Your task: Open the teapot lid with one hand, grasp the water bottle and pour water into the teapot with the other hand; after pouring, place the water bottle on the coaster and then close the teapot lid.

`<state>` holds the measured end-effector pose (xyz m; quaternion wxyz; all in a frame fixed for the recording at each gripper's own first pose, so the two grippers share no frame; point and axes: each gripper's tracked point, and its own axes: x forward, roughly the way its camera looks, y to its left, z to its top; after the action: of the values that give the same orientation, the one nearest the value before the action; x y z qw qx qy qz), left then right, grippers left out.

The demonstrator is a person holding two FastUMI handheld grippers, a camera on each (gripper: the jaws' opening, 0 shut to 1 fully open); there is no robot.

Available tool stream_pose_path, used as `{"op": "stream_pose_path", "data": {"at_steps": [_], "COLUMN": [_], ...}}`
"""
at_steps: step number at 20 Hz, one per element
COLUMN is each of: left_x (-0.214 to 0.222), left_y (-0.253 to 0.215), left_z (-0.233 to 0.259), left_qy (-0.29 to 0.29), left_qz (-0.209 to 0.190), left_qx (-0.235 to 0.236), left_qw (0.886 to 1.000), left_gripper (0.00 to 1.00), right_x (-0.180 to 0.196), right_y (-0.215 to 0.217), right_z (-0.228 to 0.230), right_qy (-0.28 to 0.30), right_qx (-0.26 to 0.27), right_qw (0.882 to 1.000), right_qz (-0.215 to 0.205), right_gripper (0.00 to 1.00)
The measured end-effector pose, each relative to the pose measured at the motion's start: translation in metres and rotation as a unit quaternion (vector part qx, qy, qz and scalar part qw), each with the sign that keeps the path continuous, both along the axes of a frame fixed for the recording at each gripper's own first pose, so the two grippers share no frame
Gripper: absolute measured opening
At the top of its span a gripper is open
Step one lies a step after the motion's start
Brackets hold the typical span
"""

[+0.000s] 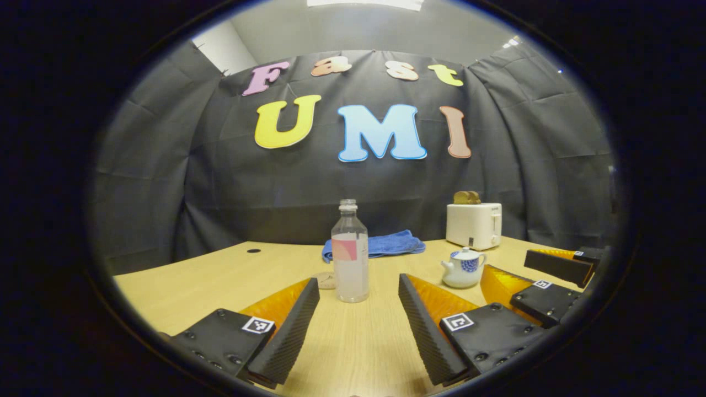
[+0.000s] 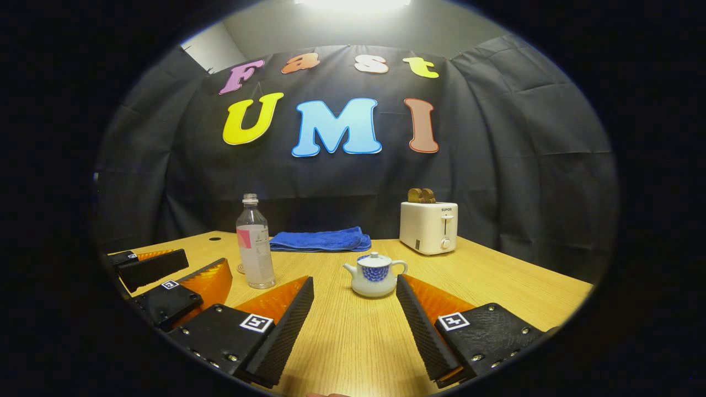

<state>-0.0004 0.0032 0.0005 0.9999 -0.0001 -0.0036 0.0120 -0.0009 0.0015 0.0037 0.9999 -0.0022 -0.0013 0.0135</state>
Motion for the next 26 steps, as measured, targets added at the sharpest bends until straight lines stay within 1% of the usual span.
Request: {"op": "stream_pose_path", "data": {"at_steps": [2,4,6,10,13,14,15,17,19,20,21,22,23,24,25,26], "left_x": [0.008,0.019,0.034,0.051,0.058,0.061,0.065,0.072,0.077,0.08,0.082,0.085,0.087,0.088,0.089,0.091], "left_y": [-0.003,0.002,0.012,0.023,0.029,0.03,0.03,0.03,0.03,0.03,0.03,0.031,0.032,0.032,0.034,0.035], "left_z": [0.0,-0.002,0.012,0.023,0.029,0.03,0.028,0.025,0.023,0.022,0.022,0.021,0.019,0.02,0.02,0.021], "left_qy": [0.002,0.014,0.004,-0.001,-0.002,-0.003,0.001,0.006,0.009,0.008,0.009,0.01,0.012,0.012,0.011,0.009], "left_qz": [-0.009,-0.006,-0.005,0.002,0.003,0.002,0.0,-0.002,-0.006,-0.007,-0.008,-0.009,-0.01,-0.011,-0.011,-0.012], "left_qx": [0.0,0.012,0.005,0.002,0.0,0.0,0.0,-0.002,-0.006,-0.006,-0.005,-0.001,0.001,0.003,0.004,0.003], "left_qw": [1.0,1.0,1.0,1.0,1.0,1.0,1.0,1.0,1.0,1.0,1.0,1.0,1.0,1.0,1.0,1.0], "left_gripper": [1.0,1.0,1.0,1.0,1.0,1.0,1.0,1.0,1.0,1.0,1.0,1.0,1.0,1.0,1.0,1.0], "right_x": [0.003,0.016,0.045,0.083,0.115,0.123,0.134,0.145,0.154,0.154,0.159,0.161,0.163,0.166,0.164,0.166], "right_y": [-0.002,-0.006,-0.014,-0.023,-0.03,-0.031,-0.031,-0.031,-0.03,-0.03,-0.03,-0.031,-0.029,-0.032,-0.036,-0.036], "right_z": [0.0,-0.003,0.012,0.019,0.015,0.016,0.013,0.008,0.006,0.007,0.003,0.001,-0.001,-0.007,-0.005,-0.008], "right_qy": [0.0,0.011,0.01,0.016,0.022,0.023,0.031,0.039,0.044,0.048,0.051,0.054,0.055,0.06,0.063,0.067], "right_qx": [-0.002,-0.008,0.003,0.007,-0.008,-0.012,-0.016,-0.019,-0.021,-0.022,-0.022,-0.021,-0.019,-0.021,-0.021,-0.02], "right_qw": [1.0,1.0,1.0,1.0,0.999,0.999,0.999,0.999,0.999,0.998,0.998,0.998,0.998,0.997,0.997,0.997], "right_qz": [0.0,-0.002,-0.007,-0.014,-0.024,-0.023,-0.023,-0.021,-0.022,-0.022,-0.02,-0.024,-0.021,-0.032,-0.035,-0.033], "right_gripper": [0.93,0.93,0.93,0.93,0.93,0.92,0.86,0.86,0.83,0.83,0.69,0.63,0.63,0.63,0.49,0.4]}}
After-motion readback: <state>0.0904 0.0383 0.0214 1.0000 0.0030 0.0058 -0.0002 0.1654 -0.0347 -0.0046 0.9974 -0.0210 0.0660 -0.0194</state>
